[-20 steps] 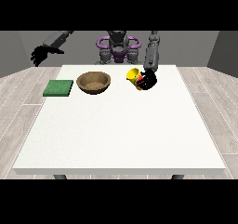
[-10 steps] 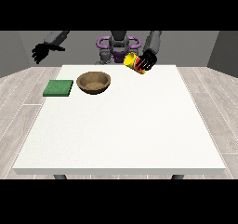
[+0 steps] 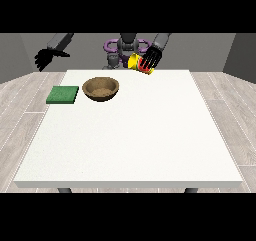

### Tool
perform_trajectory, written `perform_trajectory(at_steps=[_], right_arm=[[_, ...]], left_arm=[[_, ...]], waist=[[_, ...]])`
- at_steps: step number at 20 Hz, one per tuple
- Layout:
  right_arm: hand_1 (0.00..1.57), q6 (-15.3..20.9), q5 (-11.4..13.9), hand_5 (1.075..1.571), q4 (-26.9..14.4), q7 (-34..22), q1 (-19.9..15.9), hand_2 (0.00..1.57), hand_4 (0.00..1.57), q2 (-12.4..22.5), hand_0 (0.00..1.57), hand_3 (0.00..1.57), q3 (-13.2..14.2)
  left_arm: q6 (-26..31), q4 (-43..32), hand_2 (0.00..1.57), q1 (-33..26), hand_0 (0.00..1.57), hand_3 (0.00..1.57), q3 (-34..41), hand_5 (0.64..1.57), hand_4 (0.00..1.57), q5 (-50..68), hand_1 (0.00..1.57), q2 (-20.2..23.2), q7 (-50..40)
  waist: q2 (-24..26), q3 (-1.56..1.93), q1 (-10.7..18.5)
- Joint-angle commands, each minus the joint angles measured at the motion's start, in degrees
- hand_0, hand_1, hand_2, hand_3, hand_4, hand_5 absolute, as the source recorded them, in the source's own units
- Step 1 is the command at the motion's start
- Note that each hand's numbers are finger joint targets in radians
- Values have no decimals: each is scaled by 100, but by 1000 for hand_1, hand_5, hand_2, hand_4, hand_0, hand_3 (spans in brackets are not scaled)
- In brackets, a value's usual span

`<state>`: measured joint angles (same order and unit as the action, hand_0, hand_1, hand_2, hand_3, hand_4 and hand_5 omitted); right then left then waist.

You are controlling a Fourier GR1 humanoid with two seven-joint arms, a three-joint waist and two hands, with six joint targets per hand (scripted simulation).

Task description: Pick the cup and pour the ball into the bowl, then pick the bowl and place it on the pad

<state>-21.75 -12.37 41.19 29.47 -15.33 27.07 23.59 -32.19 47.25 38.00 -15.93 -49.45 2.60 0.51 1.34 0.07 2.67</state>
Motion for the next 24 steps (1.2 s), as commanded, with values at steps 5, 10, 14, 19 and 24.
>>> perform_trajectory(at_steps=[5, 10, 14, 19, 24], right_arm=[[0, -103, 35, 1548, -374, 127, -145, 0, 0, 173, 0, 0, 25], [0, 338, 200, 1534, -201, -543, -703, 0, 0, -45, 0, 180, -281], [0, 578, 281, 1530, -363, -356, -1238, 0, 0, -200, 0, 267, -323], [0, 193, 235, 1528, -454, -330, -1332, 0, 0, -5, 0, 271, -344], [0, 283, 121, 1523, -474, -361, -1561, 0, 0, -26, 0, 276, -246]], left_arm=[[365, 181, 1571, 402, 822, 1559, -801, 1571, 881, -1270, 822, -253, -1315], [644, 191, 1571, 514, 549, 1571, -1210, 1565, 935, -1720, 549, -258, -1818], [795, 444, 1571, 888, 455, 1571, -2025, 1571, 894, -2252, 455, -259, -2657], [1250, 675, 1571, 797, 376, 1571, -2487, 1569, 835, -2659, 376, -260, -2950], [1658, 440, 1571, 777, 48, 1571, -2912, 1495, 1085, -3054, 48, -260, -2695]], waist=[[75, -1, -87], [188, -7, -198], [-304, -3, -250], [-363, -3, -378], [-630, -3, -427]])
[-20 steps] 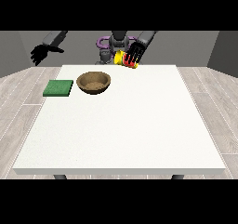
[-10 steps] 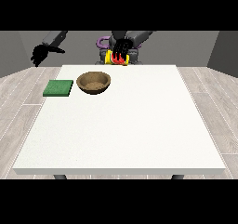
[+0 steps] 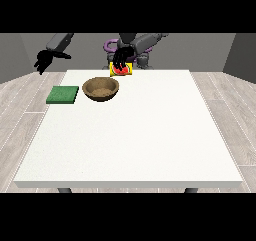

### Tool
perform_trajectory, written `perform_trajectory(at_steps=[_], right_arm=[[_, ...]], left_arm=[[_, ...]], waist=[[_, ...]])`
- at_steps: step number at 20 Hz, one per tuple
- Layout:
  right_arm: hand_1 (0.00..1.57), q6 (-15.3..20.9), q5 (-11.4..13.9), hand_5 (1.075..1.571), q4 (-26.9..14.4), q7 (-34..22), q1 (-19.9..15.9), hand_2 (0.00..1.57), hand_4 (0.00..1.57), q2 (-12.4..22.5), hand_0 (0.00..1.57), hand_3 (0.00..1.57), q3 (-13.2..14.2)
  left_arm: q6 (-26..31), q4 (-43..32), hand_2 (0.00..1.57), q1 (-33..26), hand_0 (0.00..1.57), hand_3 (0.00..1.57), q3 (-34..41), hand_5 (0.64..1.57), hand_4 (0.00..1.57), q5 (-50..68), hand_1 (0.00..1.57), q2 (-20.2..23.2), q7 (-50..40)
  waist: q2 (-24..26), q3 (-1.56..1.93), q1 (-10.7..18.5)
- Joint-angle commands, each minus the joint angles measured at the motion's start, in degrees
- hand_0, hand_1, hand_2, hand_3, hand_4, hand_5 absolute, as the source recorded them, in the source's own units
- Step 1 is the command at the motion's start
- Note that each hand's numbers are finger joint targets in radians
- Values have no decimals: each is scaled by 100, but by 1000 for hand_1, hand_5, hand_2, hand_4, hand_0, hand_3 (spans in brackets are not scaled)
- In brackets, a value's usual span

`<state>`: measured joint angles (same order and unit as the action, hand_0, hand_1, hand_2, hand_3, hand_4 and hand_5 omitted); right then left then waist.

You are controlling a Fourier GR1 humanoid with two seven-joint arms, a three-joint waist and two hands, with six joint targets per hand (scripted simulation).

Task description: Pick the cup and pour the ball into the bowl, then pick the bowl and place it on the pad

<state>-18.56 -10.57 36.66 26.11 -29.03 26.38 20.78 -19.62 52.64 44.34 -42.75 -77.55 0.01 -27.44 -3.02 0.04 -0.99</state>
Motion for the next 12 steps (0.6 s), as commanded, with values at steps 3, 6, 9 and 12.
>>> perform_trajectory(at_steps=[3, 6, 9, 12], right_arm=[[0, -213, -112, 1521, -213, 157, 57, 0, 0, 100, 0, 190, 109], [0, 47, 67, 1519, -211, 86, 158, 0, 0, -108, 0, 71, -68], [0, -144, -62, 1518, -445, 302, 137, 0, 0, 187, 0, 117, 160], [0, -77, -22, 1515, -317, 146, 27, 0, 0, 44, 0, 191, 25]], left_arm=[[1127, 243, 1571, 296, 0, 1571, -377, 1400, 1244, -292, 0, -1, 163], [1569, 150, 1571, 573, 614, 1571, -352, 1387, 1232, -471, 614, 54, 496], [1834, 229, 1571, 1082, 970, 1571, -636, 1419, 1214, -987, 970, 184, 624], [2218, 169, 1571, 1317, 1546, 1571, -242, 1457, 1197, -982, 1546, 100, 822]], waist=[[19, 4, 22], [239, 1, 80], [-9, 9, 296], [209, 0, 162]])
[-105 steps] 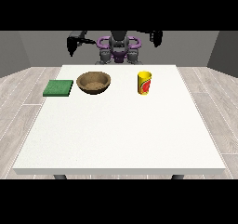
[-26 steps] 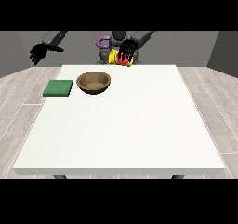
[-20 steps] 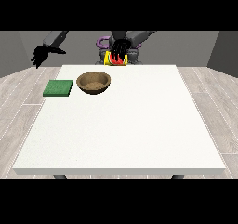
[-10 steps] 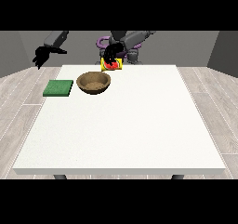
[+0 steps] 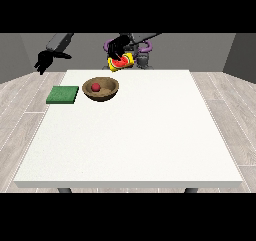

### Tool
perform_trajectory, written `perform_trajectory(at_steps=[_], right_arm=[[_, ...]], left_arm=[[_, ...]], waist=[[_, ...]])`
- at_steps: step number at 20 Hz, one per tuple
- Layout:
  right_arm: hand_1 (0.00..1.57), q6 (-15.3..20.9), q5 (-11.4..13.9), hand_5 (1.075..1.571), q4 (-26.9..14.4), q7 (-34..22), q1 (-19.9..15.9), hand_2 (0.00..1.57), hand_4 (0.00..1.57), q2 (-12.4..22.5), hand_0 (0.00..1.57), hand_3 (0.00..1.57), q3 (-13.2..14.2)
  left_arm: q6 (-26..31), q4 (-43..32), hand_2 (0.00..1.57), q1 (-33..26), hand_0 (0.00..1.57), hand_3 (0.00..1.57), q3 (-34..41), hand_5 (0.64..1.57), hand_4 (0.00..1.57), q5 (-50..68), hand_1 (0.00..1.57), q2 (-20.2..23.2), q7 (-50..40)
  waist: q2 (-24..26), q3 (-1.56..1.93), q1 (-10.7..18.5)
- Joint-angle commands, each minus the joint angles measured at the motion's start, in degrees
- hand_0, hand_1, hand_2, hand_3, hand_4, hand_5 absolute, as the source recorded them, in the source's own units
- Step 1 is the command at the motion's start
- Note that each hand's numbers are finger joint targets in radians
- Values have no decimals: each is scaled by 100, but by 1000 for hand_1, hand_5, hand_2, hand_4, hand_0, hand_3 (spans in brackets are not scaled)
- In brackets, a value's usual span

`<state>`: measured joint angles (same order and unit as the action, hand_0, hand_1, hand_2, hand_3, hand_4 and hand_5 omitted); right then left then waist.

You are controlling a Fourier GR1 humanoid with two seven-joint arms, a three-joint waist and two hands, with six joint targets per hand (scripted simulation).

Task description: Pick the cup and pour the ball into the bowl, then pick the bowl and place it on the pad

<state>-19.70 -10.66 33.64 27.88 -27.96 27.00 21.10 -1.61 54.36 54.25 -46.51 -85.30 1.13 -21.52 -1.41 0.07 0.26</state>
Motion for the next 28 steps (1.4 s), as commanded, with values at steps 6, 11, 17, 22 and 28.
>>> perform_trajectory(at_steps=[6, 11, 17, 22, 28], right_arm=[[0, 41, -34, 1528, 182, -360, -89, 0, 0, -49, 0, 262, -126], [0, -235, -240, 1558, -76, -556, -5, 0, 474, -118, 0, 0, -13], [0, -81, -410, 1561, -140, -583, 96, 0, 482, 247, 0, 0, 300], [0, 130, -427, 1561, -46, -439, 57, 0, 236, 22, 0, 0, 304], [0, 34, -604, 1569, 220, -289, -236, 0, 385, -191, 0, 0, 333]], left_arm=[[210, -108, 1571, -35, 1499, 1571, 385, 1457, 1209, -732, 1499, -8, 400], [-635, 628, 1571, -614, 0, 1571, 1198, 1364, 1324, 248, 0, 34, 305], [-1485, 1398, 1571, -981, 278, 1571, 2729, 1571, 1002, 1709, 278, 582, 762], [-1352, 1682, 1571, -1398, 1294, 1528, 3474, 1564, 996, 3524, 1294, 89, 1517], [-1329, 1671, 704, -1381, 782, 94, 4490, 1531, 861, 5245, 782, -68, 2595]], waist=[[60, -7, -152], [-106, -22, 399], [-217, -30, 1041], [-692, -33, 1093], [-1662, -30, 868]])
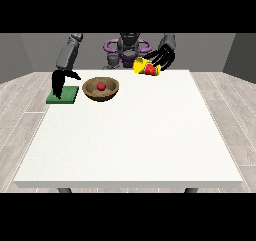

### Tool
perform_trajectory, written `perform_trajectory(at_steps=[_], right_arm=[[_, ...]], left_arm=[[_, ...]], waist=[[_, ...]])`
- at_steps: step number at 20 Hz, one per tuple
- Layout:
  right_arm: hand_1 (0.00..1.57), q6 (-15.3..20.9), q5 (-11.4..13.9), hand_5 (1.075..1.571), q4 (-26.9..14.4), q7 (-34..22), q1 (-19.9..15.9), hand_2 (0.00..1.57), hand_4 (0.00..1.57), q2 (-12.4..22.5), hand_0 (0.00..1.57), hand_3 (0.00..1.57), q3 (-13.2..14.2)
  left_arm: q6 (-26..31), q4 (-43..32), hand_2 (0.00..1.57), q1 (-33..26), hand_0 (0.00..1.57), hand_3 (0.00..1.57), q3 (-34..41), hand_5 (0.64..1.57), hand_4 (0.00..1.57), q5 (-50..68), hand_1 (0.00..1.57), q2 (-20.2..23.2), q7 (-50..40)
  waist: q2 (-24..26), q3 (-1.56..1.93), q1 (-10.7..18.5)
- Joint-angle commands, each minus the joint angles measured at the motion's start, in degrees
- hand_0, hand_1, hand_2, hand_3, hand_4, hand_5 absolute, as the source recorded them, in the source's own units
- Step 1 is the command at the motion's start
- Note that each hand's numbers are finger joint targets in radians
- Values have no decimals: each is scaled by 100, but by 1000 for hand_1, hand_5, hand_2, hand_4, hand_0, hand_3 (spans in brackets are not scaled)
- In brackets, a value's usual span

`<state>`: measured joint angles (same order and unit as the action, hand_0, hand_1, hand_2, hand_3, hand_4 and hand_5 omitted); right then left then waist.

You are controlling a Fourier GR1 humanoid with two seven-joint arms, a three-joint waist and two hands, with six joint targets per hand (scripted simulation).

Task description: Pick the cup and pour the ball into the bowl, then pick the bowl and place it on the pad

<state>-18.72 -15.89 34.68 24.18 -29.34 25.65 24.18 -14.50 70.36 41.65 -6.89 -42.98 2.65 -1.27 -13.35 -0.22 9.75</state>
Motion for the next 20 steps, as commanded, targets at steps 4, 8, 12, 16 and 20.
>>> perform_trajectory(at_steps=[4, 8, 12, 16, 20], right_arm=[[0, 202, 48, 1566, 377, -307, -165, 0, 421, -444, 0, 0, -281], [0, 396, 167, 1549, 582, -569, -368, 0, 235, -767, 0, 0, -575], [0, 494, 448, 1545, 483, -261, -1, 0, 0, -964, 0, 0, -842], [0, 387, 376, 1543, 332, -391, 1, 0, 82, -1046, 0, 0, -892], [0, 311, 352, 1550, -128, -109, -59, 0, 251, -1027, 0, 0, -796]], left_arm=[[-72, -221, 0, -729, 0, 0, 651, 1548, 400, 2081, 0, -258, 1122], [75, -685, 0, -740, 0, 0, 993, 1516, 0, 2446, 0, -262, 1744], [432, -835, 0, -868, 0, 0, 1110, 1527, 0, 2611, 0, -16, 1795], [373, -986, 0, -845, 0, 0, 1163, 1533, 0, 2654, 0, -54, 1622], [489, -689, 0, -753, 0, 0, 1075, 1549, 0, 2650, 0, 71, 1552]], waist=[[-223, 1, -366], [-239, 16, -631], [126, 22, -747], [355, 23, -874], [152, 25, -652]])
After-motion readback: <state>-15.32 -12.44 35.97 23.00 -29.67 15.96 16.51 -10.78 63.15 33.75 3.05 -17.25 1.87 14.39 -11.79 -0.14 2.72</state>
